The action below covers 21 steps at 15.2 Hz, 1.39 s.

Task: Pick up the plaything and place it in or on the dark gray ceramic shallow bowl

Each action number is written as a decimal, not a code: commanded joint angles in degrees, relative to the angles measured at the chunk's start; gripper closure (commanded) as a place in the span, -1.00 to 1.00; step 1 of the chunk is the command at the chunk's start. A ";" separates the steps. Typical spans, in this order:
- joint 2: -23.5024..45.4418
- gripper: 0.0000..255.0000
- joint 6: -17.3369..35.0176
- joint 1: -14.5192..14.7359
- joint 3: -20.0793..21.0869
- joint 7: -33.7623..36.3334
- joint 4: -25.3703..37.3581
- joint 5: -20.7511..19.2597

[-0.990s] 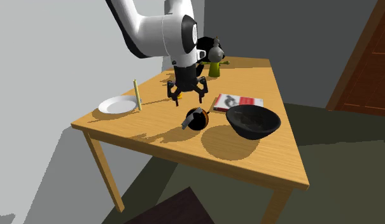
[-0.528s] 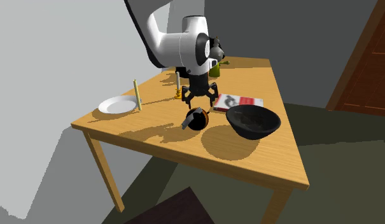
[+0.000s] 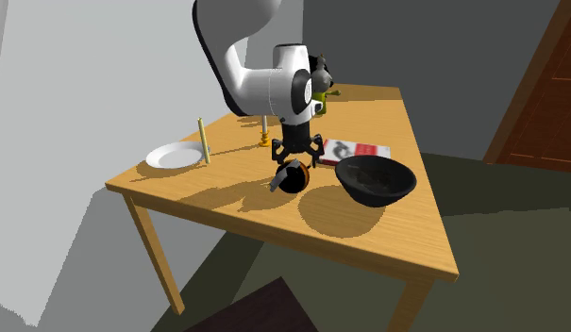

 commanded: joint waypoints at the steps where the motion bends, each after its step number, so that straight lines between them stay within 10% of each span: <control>1: 0.16 -1.00 0.17 -0.07 0.04 -0.06 0.02 0.05; 6: 0.16 -1.00 0.17 -0.07 0.04 -0.05 0.02 0.05; 7: 0.16 1.00 0.17 -0.07 0.04 -0.05 0.02 0.05; 21: -2.62 1.00 -2.28 0.49 -0.69 0.24 -0.30 -0.68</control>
